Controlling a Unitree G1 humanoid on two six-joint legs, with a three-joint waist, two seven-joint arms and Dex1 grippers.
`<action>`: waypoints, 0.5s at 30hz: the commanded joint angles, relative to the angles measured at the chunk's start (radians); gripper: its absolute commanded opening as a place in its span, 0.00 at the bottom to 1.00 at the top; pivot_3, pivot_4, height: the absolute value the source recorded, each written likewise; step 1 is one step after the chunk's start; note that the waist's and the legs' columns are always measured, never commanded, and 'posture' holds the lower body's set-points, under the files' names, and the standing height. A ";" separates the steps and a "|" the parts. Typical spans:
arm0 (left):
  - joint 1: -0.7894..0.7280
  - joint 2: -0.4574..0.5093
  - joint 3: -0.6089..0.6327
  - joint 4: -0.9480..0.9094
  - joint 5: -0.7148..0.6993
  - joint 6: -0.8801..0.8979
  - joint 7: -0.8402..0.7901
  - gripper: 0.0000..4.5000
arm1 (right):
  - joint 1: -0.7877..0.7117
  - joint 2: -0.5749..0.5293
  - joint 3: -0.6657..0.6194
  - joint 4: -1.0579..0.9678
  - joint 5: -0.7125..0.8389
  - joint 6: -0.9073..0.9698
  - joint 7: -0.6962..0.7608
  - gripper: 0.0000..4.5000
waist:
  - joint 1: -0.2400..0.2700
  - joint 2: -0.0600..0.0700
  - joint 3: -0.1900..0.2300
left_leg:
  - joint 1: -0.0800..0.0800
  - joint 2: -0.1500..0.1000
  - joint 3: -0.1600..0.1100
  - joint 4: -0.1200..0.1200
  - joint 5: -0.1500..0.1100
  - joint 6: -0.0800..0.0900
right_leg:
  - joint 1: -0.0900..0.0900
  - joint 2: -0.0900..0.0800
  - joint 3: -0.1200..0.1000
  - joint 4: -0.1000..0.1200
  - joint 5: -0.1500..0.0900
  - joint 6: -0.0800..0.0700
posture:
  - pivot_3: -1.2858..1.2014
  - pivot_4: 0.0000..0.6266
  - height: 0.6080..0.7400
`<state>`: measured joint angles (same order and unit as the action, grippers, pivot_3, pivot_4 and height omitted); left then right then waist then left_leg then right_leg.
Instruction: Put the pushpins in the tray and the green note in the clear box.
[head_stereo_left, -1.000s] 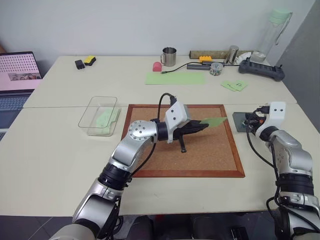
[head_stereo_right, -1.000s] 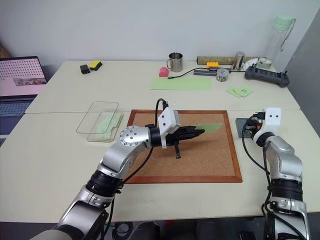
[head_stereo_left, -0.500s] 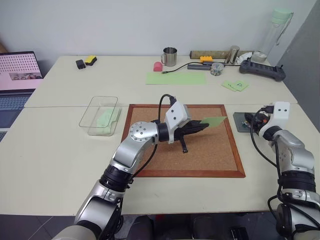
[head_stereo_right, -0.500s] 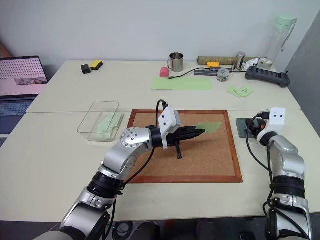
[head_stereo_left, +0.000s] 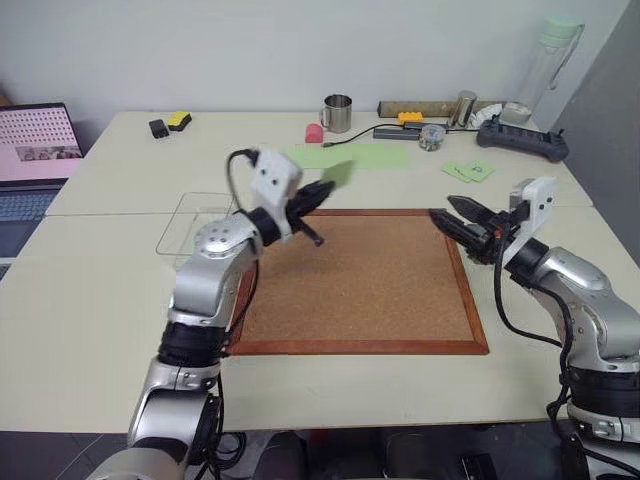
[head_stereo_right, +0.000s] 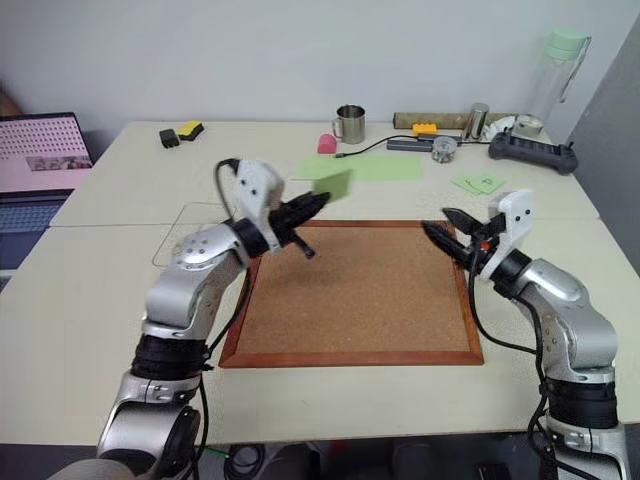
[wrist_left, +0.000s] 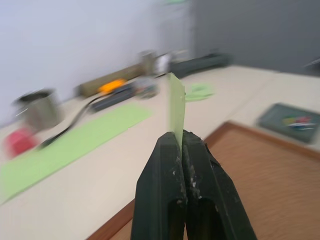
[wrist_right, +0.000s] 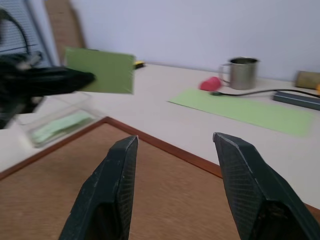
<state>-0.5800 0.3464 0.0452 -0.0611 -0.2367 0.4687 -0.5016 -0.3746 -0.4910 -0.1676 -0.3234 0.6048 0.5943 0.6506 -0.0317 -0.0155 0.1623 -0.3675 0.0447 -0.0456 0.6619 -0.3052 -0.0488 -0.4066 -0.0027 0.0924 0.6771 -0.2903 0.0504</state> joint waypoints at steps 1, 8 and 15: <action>0.047 0.022 0.145 -0.097 0.034 0.043 0.174 0.00 | -0.035 0.009 0.028 -0.129 0.089 0.048 0.003 0.55 | 0.001 0.000 0.000 | 0.000 0.000 -0.001 0.000 0.000 0.000 | 0.000 0.000 -0.001 0.000 0.000 0.000 | 0.52 0.24 1.00; 0.084 0.037 0.291 -0.017 0.050 0.090 0.344 0.00 | -0.067 0.026 0.063 -0.145 0.125 0.079 -0.016 0.55 | 0.007 -0.002 0.001 | -0.001 0.000 -0.004 0.001 0.000 0.000 | 0.000 -0.001 -0.005 0.001 0.000 0.000 | 0.52 0.24 1.00; 0.103 0.023 0.276 0.042 0.044 0.077 0.352 0.09 | -0.041 0.035 0.089 -0.126 0.090 0.049 -0.031 0.56 | 0.007 -0.002 0.001 | -0.002 -0.001 -0.005 0.001 0.000 -0.001 | 0.000 -0.002 -0.006 0.001 0.000 0.000 | 0.52 0.24 1.00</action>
<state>-0.4711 0.3701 0.3117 -0.0151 -0.1831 0.5637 -0.1592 -0.4170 -0.4591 -0.0747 -0.4319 0.6979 0.6673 0.6283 -0.0246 -0.0177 0.1633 -0.3696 0.0441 -0.0503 0.6624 -0.3048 -0.0495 -0.4065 -0.0046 0.0861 0.6777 -0.2902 0.0503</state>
